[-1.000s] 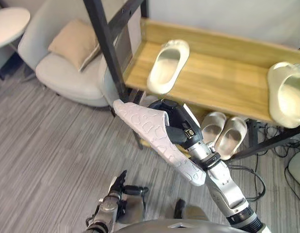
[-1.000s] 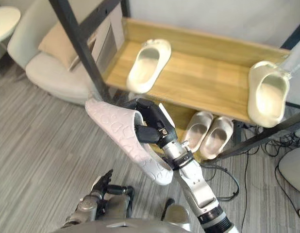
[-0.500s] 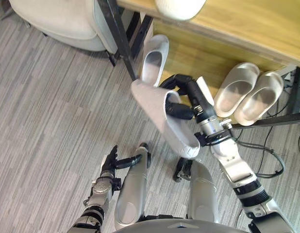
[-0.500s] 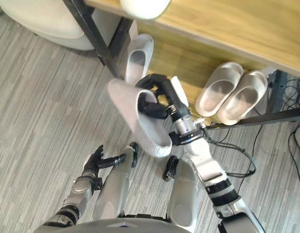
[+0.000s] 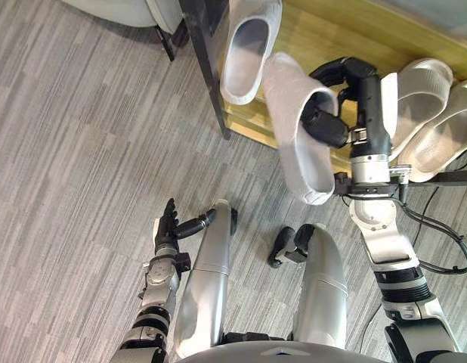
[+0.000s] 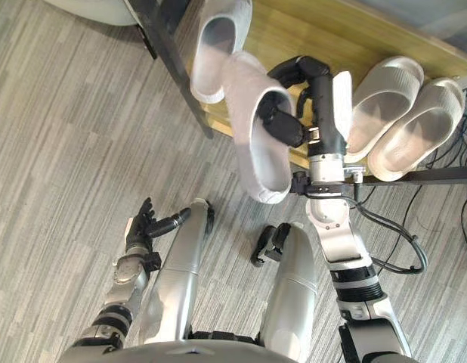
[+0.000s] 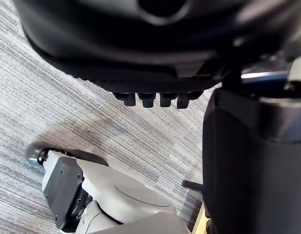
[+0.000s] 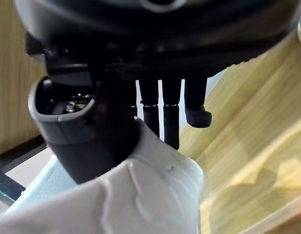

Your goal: Organize the slippers on the shoe rack

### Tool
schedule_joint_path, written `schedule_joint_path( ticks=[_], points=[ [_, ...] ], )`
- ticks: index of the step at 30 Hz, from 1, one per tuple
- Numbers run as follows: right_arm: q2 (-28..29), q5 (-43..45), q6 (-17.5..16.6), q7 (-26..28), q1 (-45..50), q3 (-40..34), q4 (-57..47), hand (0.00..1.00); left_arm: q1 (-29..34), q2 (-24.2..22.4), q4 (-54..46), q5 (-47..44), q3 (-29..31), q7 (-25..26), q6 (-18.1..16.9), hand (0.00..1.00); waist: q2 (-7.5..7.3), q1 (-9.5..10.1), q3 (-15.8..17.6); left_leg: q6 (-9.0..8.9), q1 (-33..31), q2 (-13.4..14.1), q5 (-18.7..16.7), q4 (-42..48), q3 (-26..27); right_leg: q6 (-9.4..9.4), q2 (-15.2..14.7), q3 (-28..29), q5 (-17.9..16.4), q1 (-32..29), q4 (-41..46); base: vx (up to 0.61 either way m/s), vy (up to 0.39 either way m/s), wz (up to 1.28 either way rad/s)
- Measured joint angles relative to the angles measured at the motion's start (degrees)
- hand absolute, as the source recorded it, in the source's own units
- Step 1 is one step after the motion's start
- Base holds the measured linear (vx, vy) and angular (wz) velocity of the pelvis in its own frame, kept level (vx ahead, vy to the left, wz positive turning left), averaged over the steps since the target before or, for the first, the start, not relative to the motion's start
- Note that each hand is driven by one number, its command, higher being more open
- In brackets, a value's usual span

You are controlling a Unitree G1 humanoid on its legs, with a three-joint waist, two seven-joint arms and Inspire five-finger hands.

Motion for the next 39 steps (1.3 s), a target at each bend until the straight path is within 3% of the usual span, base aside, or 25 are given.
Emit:
schedule_joint_path(
  ticks=[8, 18, 39],
  points=[
    [0.0, -8.1, 4.4, -7.6, -10.2, -1.1, 4.8, 0.00, -0.2, -0.9, -1.2, 0.0, 0.0, 0.6, -0.2, 1.00, -0.05, 1.28, 0.0, -0.18, -2.3, -0.1, 0.0, 1.6, 0.1, -0.56, -0.5, 0.4, -0.6, -2.6, 2.4, 0.01, -0.008, 0.01],
    [0.0, -10.2, 10.5, -10.6, -20.6, -1.5, 18.0, 0.00, -0.7, -1.5, -1.7, 0.0, -0.3, 2.9, -0.2, 1.00, -0.06, 2.02, 0.0, -0.38, -3.7, -0.3, 0.1, 2.0, 0.1, -0.70, -0.9, 0.3, -1.0, -3.9, 3.3, 0.04, -0.030, 0.02],
    [0.0, -10.1, 12.7, -11.5, -33.0, -2.6, 35.6, 0.00, -0.7, -1.8, -0.9, 0.0, -1.3, 5.7, 0.4, 1.00, -0.04, 2.54, -0.3, -0.65, -3.7, -0.3, 0.2, 1.8, 0.0, -0.82, -0.9, 0.1, -1.1, -3.8, 3.2, 0.03, -0.018, 0.00]
  ],
)
